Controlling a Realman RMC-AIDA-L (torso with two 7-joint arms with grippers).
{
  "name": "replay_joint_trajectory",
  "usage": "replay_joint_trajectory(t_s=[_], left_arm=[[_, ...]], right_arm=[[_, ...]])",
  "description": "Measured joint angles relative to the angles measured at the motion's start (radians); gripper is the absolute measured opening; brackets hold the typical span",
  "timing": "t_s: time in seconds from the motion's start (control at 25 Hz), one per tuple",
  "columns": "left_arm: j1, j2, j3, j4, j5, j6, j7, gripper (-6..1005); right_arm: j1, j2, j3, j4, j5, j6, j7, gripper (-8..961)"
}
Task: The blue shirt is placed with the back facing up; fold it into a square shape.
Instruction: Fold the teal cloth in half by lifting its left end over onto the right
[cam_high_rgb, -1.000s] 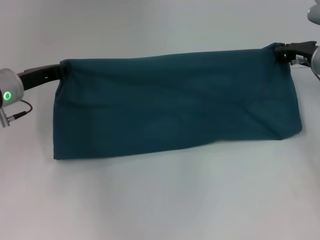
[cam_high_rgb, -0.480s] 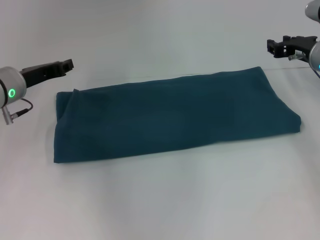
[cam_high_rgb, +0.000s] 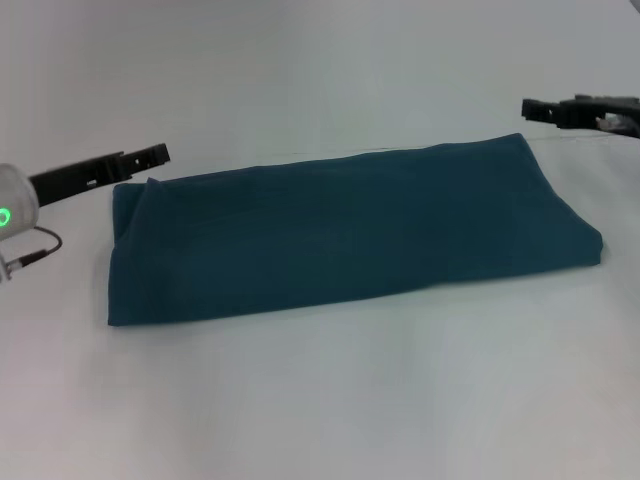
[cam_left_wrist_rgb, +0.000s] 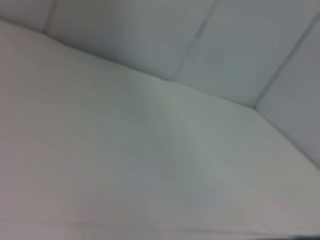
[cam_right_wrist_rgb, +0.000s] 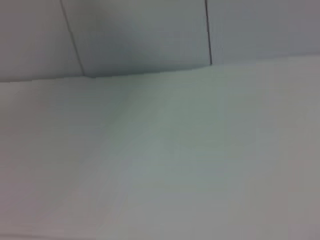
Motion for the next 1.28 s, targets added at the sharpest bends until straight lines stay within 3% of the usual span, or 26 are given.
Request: replay_joint_trajectory(t_s=[0.16,0.32,0.68,1.28], left_arm=[[0.049,0.005,0.018,0.046,0.018,0.13,-0.064,784],[0.106,-0.003,0.082,0.091,0.02,0.181,-0.108,923],[0.205,-0.017,0.107,0.146,0.022,0.274,-0.114,923],[0.249,-0.035,0.125,0.151,0.07,0.211,-0.1,922]], right_arm=[[-0.046,-0.036,-0.029,-0.012,-0.001,-0.122,0.098,799],[-0.093,-0.054,-0.05,-0.046,-0.017,-0.255,0.191,898],[-0.169,-0.055,-0.045,-0.148,-0.152,-0.414,0.351,899],[-0.198,-0.058,-0.013,-0.171,-0.147,-0.421,0.38,895]])
